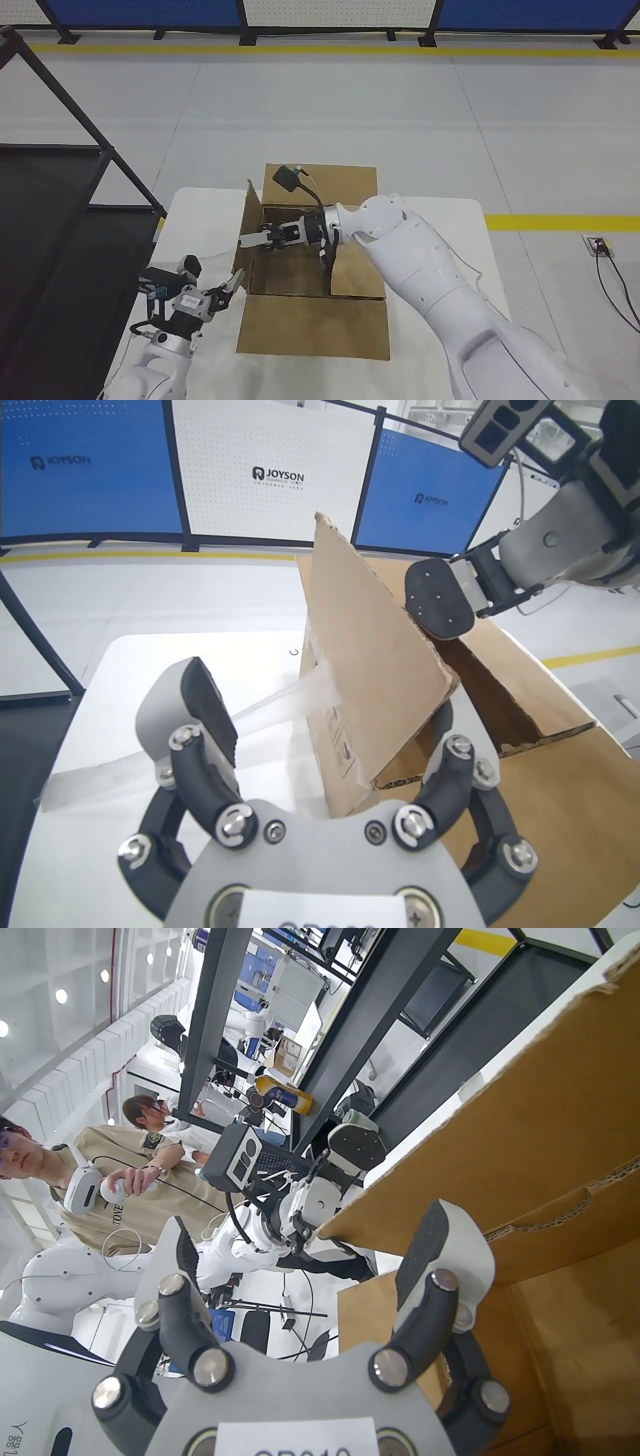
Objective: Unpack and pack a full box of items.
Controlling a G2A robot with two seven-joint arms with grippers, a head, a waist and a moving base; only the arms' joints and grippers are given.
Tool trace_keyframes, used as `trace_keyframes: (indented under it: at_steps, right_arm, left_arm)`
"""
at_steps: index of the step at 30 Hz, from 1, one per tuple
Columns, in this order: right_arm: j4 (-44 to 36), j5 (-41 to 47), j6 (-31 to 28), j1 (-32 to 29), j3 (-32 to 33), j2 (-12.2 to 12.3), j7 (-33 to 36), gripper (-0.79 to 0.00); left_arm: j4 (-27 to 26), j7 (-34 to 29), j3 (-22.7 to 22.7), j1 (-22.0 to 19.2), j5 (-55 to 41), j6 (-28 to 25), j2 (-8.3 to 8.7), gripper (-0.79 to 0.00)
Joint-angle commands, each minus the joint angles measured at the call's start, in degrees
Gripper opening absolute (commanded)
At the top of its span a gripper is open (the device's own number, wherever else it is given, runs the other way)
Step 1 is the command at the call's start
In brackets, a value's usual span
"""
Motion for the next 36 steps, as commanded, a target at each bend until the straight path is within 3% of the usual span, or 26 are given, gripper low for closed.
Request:
trace_keyframes:
  at_steps: [1,17,36]
  right_arm:
    - [0.4,-0.1,-0.4,0.1,0.3,0.1,-0.5,0.000]
    - [0.8,0.0,-4.1,-2.0,5.6,4.9,-4.1,0.000]
    - [-11.6,-3.4,-5.3,-9.7,11.4,11.8,-5.3,0.000]
  left_arm:
    - [-0.3,0.3,-1.1,0.6,-0.7,0.2,0.01,0.000]
    - [4.6,0.3,-8.2,4.1,-4.8,-0.4,0.14,0.000]
    - [14.5,-3.3,-6.0,-0.2,-5.1,-2.5,-0.13,0.000]
